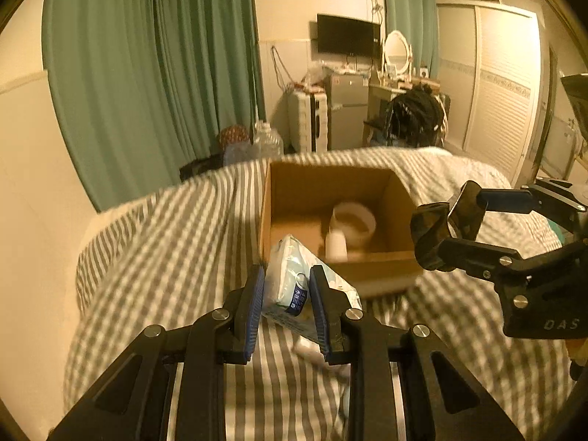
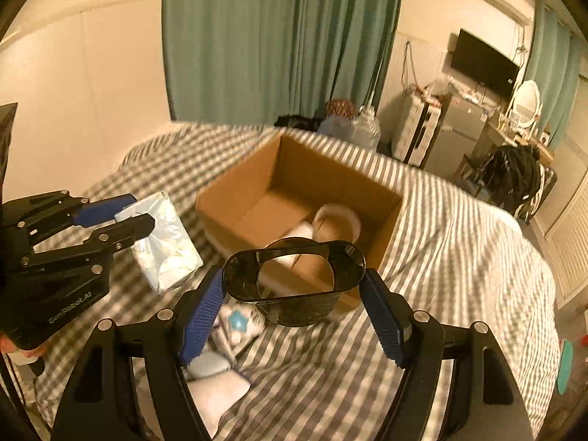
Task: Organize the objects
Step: 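Carry the tissue pack and eye mask over the box and release both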
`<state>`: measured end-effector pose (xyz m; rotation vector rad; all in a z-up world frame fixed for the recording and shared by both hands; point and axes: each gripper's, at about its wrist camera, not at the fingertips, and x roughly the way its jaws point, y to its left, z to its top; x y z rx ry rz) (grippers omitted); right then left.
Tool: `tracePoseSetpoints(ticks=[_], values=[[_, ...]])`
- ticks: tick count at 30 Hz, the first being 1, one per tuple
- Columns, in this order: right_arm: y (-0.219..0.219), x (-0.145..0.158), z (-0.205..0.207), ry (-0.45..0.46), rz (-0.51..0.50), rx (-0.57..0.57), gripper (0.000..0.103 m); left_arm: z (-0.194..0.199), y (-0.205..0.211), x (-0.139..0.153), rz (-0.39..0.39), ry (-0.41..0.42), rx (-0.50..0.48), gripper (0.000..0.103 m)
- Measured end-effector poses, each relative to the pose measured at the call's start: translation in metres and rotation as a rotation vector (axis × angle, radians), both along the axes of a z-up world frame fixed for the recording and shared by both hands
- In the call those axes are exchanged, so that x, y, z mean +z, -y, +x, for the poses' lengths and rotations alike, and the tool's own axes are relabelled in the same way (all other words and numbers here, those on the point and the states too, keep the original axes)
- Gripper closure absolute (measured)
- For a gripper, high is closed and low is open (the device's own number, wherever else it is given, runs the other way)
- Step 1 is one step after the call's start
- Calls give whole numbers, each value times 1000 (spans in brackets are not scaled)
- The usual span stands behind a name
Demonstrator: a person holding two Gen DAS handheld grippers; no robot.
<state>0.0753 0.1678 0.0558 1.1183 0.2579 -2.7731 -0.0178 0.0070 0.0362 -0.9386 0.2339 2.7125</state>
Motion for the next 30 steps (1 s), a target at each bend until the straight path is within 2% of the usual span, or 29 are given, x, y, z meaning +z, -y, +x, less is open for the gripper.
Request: tracePoseSetpoints(ticks=[8,17,22,30], values=[[-12,40,-34,-83,-14,-26,29,-52,-14,31,16,-44,-11,77],[-27,48,-95,-91,-53,-47,29,-115,-41,34,-24,-50,-38,77],[-40,33,-126,-69,-71,-68,29,-138,-53,8,-55,-13,-56,77],[-66,-23,-153,75,-106,-99,29,-155,-63,-35,-94,76,-55,77]])
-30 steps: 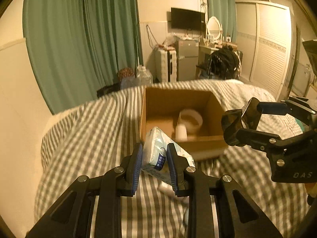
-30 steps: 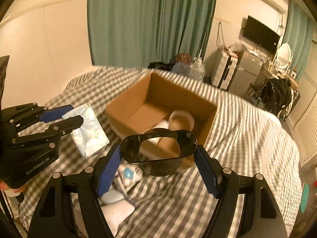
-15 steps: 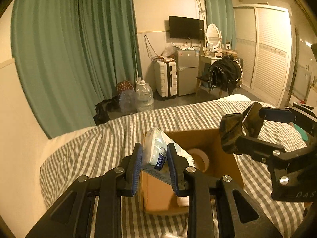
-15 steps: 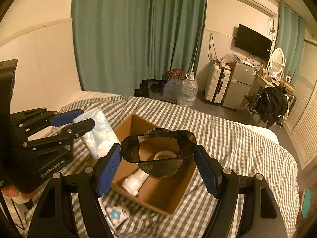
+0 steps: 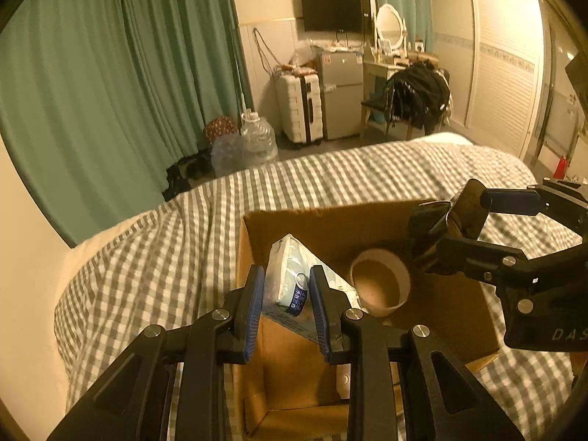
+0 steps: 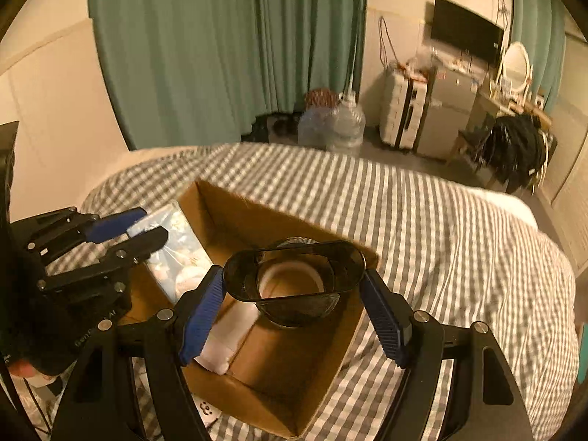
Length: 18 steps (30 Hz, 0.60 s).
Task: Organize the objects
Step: 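Carry the tissue pack and eye mask over the box and release both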
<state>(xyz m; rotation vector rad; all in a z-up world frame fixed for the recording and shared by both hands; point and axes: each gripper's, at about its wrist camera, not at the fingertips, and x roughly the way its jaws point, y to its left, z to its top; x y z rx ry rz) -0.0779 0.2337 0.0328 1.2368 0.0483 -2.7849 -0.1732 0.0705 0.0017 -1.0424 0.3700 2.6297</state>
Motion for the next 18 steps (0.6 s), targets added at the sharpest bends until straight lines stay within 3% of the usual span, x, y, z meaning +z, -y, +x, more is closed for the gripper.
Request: tracePoseSetpoints(ticks=[18], values=[[0,-21,1,61,-33,-4,29,-5,-11,-29,-21,65,-22,77]])
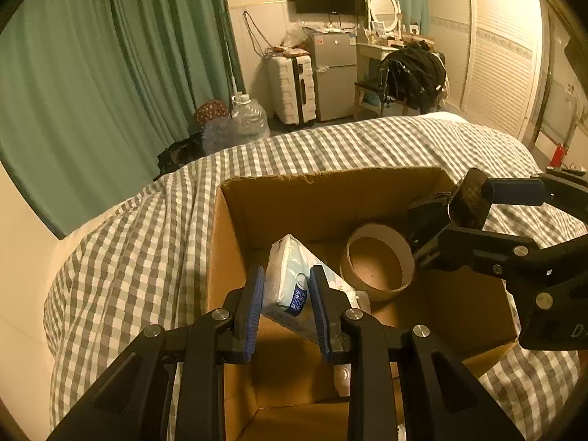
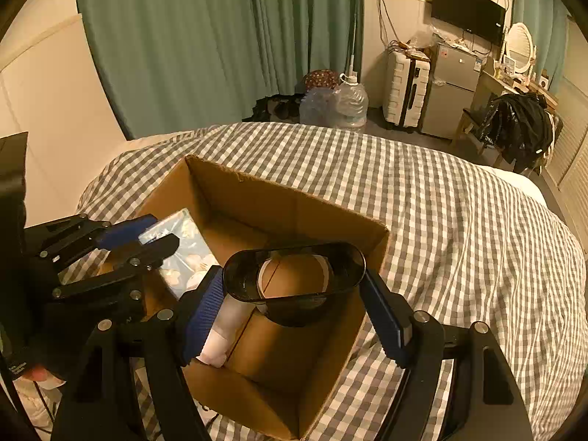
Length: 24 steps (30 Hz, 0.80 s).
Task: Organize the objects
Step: 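Carry the tissue pack and eye mask over the box and release both, then lift both grippers out of the box back toward the remaining items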
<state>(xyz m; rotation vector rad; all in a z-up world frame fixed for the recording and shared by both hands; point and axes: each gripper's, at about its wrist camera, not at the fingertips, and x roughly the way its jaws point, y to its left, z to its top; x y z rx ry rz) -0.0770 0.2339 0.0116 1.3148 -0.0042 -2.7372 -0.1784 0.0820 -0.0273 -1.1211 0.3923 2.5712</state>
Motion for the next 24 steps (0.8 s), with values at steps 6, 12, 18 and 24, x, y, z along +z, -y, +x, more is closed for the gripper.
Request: tracePoseSetpoints(ticks=[6,12,18,24], values=[[1,-3,1,7,-10,3,28,1,-2,-1,1,12,-8,75],[0,0,3,-10,-25,-2,25,2,1,2,7,-4,1,37],[-1,14,11,-57,-10,-19,22,7,9,11,34,-6,7,28],[-1,41,32,-116,3,-31,21,26,21,31,66,-34,30,24]])
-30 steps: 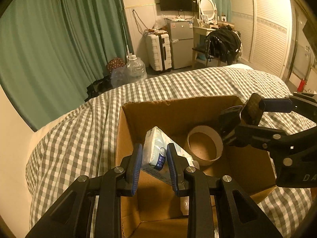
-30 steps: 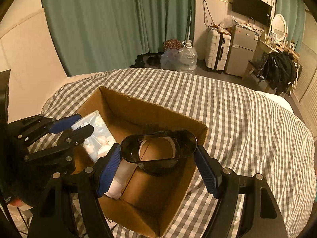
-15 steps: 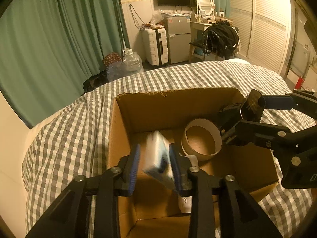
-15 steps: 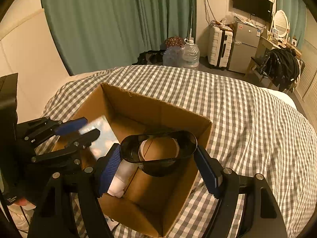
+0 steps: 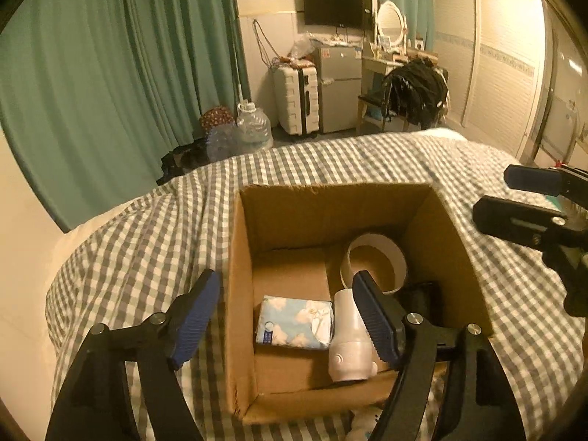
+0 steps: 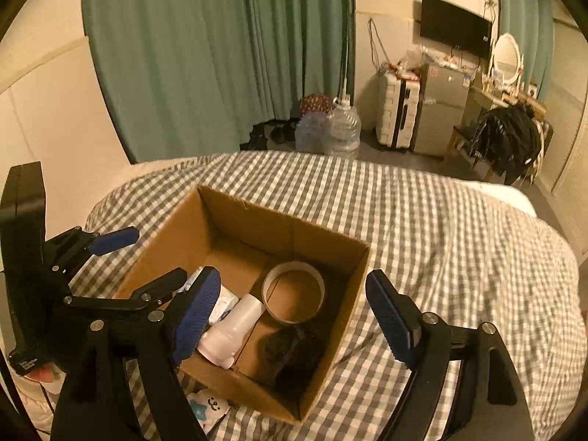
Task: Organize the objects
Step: 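Lift both grippers out of the box back toward the remaining items, then grasp the white mesh sock with the right gripper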
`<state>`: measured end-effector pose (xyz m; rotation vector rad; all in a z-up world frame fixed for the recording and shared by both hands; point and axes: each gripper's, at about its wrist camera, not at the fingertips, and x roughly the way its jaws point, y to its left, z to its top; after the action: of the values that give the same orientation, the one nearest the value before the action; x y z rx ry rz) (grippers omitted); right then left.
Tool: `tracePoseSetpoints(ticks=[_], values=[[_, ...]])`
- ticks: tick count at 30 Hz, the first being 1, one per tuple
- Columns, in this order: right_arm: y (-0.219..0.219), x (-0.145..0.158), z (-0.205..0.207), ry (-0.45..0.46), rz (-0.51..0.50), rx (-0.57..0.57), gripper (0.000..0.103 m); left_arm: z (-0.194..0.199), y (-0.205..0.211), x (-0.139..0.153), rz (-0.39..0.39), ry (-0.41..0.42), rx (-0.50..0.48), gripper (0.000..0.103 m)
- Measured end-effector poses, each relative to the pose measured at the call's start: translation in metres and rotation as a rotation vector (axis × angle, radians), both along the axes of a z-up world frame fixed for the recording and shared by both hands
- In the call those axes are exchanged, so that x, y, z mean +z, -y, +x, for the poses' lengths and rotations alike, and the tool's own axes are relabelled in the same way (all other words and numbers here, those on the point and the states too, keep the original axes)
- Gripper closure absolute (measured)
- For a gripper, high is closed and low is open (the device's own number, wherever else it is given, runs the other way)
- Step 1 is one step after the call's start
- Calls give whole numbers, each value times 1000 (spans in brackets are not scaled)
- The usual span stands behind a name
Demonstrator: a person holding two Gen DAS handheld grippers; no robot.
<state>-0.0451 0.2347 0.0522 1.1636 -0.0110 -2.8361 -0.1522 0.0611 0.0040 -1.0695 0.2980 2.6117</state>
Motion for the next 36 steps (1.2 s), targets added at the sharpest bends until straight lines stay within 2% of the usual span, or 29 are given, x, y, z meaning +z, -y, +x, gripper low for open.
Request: tracePoseSetpoints(ticks=[9,11,13,18,20,22,26,32,36], values=[[15,48,68,-109,94,-31,20,51,23,41,39,-54,21,24],[16,58,82,-117,96,-36,20,67,31,51,56,-67,14,21],[17,67,94,-118,89,-37,20,80,38,58,67,-76,16,13],[25,88,129,-121,70,-17,19,113,57,72,84,-88,21,13],[33,91,143,-123,73,-6,15,126,62,74,86,-87,25,9],[42,90,157,-119,83,12,15,142,70,72,88,-88,35,5],[58,79,180,-96,93,45,12,163,80,63,91,-71,48,4],[77,39,201,-33,113,71,10,188,97,31,119,-23,98,3],[80,8,206,32,86,82,10,201,103,10,102,-11,133,3]])
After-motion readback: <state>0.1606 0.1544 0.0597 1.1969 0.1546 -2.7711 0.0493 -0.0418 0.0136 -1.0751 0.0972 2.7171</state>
